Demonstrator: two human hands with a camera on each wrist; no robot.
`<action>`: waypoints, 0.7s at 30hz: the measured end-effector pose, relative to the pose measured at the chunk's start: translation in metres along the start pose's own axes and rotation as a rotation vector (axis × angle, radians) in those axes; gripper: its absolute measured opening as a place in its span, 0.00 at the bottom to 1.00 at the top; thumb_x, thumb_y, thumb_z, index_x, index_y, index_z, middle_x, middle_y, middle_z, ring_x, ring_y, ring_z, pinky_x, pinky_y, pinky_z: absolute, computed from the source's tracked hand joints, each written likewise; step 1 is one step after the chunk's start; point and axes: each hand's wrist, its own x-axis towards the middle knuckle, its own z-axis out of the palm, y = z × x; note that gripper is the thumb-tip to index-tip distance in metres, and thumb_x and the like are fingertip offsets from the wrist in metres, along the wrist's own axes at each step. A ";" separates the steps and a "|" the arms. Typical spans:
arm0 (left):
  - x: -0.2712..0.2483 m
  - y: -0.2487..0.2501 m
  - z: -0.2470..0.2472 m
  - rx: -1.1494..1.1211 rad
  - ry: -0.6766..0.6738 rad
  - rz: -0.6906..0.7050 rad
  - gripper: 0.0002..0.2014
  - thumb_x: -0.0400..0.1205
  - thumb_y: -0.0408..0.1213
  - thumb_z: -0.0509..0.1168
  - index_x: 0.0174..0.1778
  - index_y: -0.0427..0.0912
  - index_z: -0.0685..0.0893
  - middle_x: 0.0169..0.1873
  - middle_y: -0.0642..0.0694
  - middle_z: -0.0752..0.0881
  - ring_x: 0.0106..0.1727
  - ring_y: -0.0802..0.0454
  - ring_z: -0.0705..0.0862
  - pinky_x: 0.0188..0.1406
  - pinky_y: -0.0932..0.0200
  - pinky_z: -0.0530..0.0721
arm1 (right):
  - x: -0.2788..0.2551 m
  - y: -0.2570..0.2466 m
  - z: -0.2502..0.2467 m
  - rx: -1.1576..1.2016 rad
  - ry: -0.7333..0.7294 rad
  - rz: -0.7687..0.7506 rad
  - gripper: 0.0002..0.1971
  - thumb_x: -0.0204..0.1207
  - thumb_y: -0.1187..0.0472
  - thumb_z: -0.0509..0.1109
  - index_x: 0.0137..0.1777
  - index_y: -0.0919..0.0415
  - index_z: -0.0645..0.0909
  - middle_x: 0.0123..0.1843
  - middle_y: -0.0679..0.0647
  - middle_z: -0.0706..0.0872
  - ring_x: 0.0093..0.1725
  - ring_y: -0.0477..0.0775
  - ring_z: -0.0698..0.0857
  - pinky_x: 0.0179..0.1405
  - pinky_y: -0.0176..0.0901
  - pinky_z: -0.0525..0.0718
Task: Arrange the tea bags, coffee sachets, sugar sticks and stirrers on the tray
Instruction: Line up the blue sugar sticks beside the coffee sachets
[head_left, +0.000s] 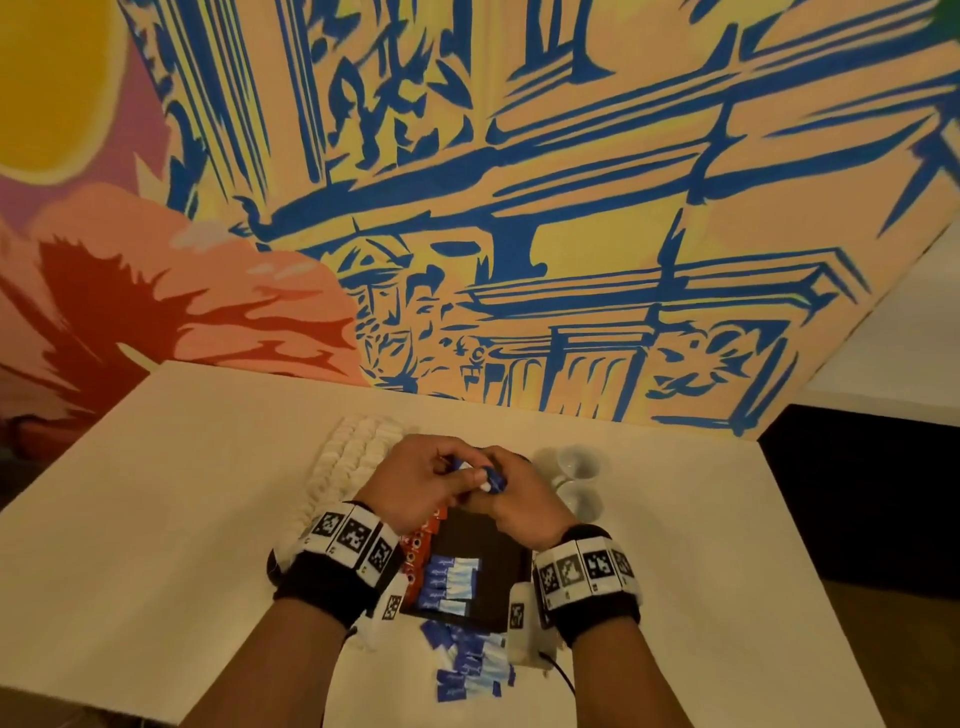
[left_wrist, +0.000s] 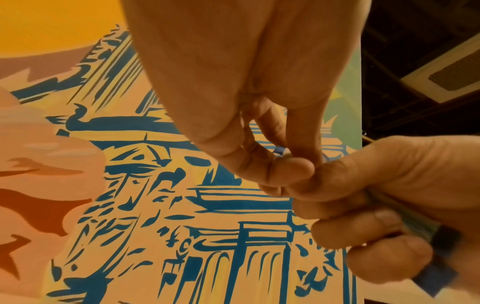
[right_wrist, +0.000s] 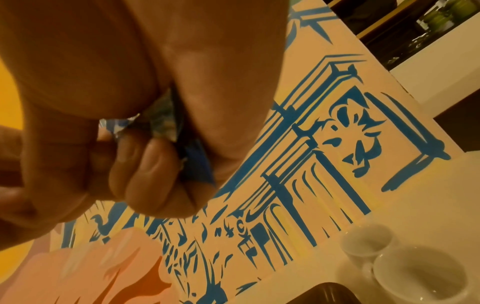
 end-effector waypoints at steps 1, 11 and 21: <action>0.000 0.002 -0.004 -0.005 0.001 0.002 0.07 0.81 0.36 0.74 0.47 0.55 0.92 0.43 0.43 0.92 0.43 0.40 0.91 0.49 0.36 0.90 | 0.001 -0.002 0.001 -0.009 0.005 0.010 0.15 0.76 0.64 0.78 0.60 0.58 0.81 0.47 0.45 0.86 0.40 0.34 0.83 0.38 0.34 0.76; -0.003 0.007 -0.071 -0.130 0.121 -0.069 0.03 0.80 0.33 0.74 0.48 0.40 0.90 0.36 0.36 0.89 0.33 0.46 0.86 0.39 0.49 0.87 | 0.013 -0.048 0.013 0.170 0.055 0.055 0.12 0.82 0.48 0.73 0.55 0.56 0.87 0.31 0.50 0.80 0.23 0.42 0.71 0.22 0.35 0.67; -0.011 -0.001 -0.108 -0.411 0.167 -0.096 0.12 0.76 0.32 0.77 0.54 0.40 0.90 0.42 0.36 0.91 0.38 0.42 0.89 0.49 0.45 0.88 | 0.019 -0.076 0.047 0.235 -0.085 0.118 0.10 0.90 0.60 0.62 0.47 0.56 0.80 0.33 0.55 0.86 0.23 0.47 0.73 0.20 0.36 0.67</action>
